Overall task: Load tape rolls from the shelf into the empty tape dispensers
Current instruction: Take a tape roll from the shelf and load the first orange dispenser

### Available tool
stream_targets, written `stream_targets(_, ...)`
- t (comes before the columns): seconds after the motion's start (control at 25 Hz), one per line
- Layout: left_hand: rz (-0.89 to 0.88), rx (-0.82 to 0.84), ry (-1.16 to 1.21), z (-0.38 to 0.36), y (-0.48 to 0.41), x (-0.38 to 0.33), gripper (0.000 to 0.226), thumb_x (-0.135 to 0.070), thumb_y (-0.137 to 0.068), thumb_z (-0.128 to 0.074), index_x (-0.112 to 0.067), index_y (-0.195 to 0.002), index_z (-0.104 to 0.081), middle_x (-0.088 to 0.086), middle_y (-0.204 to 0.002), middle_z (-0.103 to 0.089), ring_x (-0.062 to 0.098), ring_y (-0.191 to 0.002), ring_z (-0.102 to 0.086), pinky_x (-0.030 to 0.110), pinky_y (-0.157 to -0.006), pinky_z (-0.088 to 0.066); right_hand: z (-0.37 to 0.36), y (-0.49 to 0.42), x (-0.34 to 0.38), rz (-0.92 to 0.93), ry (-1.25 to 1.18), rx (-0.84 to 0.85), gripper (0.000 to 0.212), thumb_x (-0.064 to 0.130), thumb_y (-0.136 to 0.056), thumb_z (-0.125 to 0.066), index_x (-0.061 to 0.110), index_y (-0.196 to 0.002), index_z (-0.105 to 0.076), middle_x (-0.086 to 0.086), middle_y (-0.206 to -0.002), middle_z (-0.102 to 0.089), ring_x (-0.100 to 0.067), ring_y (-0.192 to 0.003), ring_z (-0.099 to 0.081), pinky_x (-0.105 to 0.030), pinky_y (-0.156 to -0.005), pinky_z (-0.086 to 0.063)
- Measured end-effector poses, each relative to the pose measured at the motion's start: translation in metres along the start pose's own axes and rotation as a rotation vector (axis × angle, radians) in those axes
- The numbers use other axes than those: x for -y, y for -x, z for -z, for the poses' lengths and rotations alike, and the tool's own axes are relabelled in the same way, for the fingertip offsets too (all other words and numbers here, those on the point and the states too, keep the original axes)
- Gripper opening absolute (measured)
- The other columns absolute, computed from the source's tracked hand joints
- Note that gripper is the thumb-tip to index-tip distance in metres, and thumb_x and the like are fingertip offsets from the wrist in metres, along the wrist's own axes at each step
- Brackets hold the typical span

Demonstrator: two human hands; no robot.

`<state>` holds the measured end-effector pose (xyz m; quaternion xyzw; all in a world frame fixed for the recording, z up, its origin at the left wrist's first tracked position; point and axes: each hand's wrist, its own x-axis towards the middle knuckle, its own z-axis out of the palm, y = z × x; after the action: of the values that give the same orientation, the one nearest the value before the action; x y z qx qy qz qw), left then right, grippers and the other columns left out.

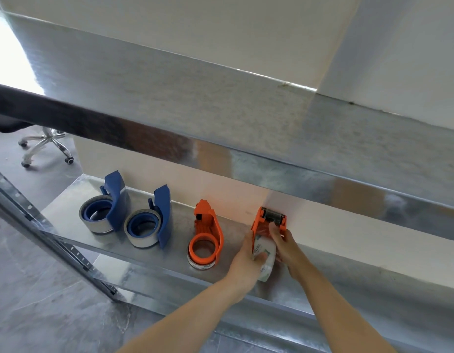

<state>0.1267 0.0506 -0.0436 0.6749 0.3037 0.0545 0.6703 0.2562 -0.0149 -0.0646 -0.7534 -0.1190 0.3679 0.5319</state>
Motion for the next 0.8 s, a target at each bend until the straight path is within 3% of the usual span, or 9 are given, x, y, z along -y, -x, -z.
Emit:
stream_targets(0.24, 0.077, -0.061, 0.016, -0.016, 0.004, 0.002, 0.056, -0.015, -0.098, -0.047, -0.027, -0.149, -0.028, 0.002, -0.134, -0.059, 0.017, -0.120, -0.058, 0.035, -0.104, -0.048, 0.001, 0.013, -0.020, -0.071, -0.102, -0.008, 0.054, 0.056, -0.090, -0.051, 0.010, -0.117, -0.060, -0.011, -0.107, -0.073, -0.024, -0.099, -0.070, -0.037, -0.089, -0.053)
stream_targets(0.4, 0.124, -0.113, 0.050, -0.022, 0.004, 0.001, 0.048, -0.017, -0.097, -0.048, -0.024, -0.143, -0.038, 0.002, -0.123, -0.065, 0.018, -0.109, -0.063, 0.033, -0.096, -0.053, 0.000, 0.009, -0.034, -0.174, -0.056, -0.128, 0.053, 0.057, -0.092, -0.049, 0.012, -0.119, -0.039, -0.009, -0.115, -0.060, -0.028, -0.108, -0.060, -0.049, -0.101, -0.046)
stream_targets(0.52, 0.158, -0.145, 0.062, -0.020, -0.003, -0.003, 0.040, -0.019, -0.097, -0.048, -0.024, -0.136, -0.046, 0.002, -0.116, -0.068, 0.019, -0.103, -0.066, 0.037, -0.094, -0.055, -0.003, 0.002, -0.031, -0.206, -0.053, -0.131, 0.037, 0.048, -0.095, -0.046, 0.016, -0.113, -0.041, -0.012, -0.114, -0.060, -0.031, -0.106, -0.060, -0.054, -0.100, -0.045)
stream_targets(0.6, 0.190, -0.142, 0.070, -0.020, -0.006, -0.004, 0.038, -0.020, -0.096, -0.048, -0.023, -0.134, -0.047, 0.004, -0.115, -0.069, 0.021, -0.103, -0.067, 0.041, -0.095, -0.055, -0.001, -0.001, -0.032, -0.176, 0.102, -0.188, 0.031, 0.045, -0.096, -0.043, 0.018, -0.112, -0.046, -0.014, -0.116, -0.061, -0.033, -0.106, -0.059, -0.052, -0.100, -0.045)
stream_targets(0.72, 0.209, -0.124, 0.068, -0.019, -0.008, -0.006, 0.041, -0.022, -0.096, -0.048, -0.023, -0.137, -0.044, 0.005, -0.118, -0.068, 0.023, -0.106, -0.066, 0.043, -0.095, -0.055, 0.006, 0.003, -0.032, -0.132, 0.538, -0.292, 0.037, 0.031, -0.100, -0.038, 0.018, -0.135, -0.043, -0.010, -0.131, -0.055, -0.029, -0.114, -0.055, -0.035, -0.095, -0.041)
stream_targets(0.8, 0.208, -0.123, 0.065, -0.019, -0.011, -0.005, 0.041, -0.024, -0.097, -0.048, -0.023, -0.137, -0.045, 0.005, -0.118, -0.068, 0.023, -0.107, -0.066, 0.043, -0.096, -0.054, 0.012, 0.014, -0.031, -0.010, 0.578, -0.327, 0.030, 0.022, -0.100, -0.039, 0.014, -0.127, -0.049, -0.007, -0.122, -0.062, -0.027, -0.106, -0.059, -0.032, -0.088, -0.043)
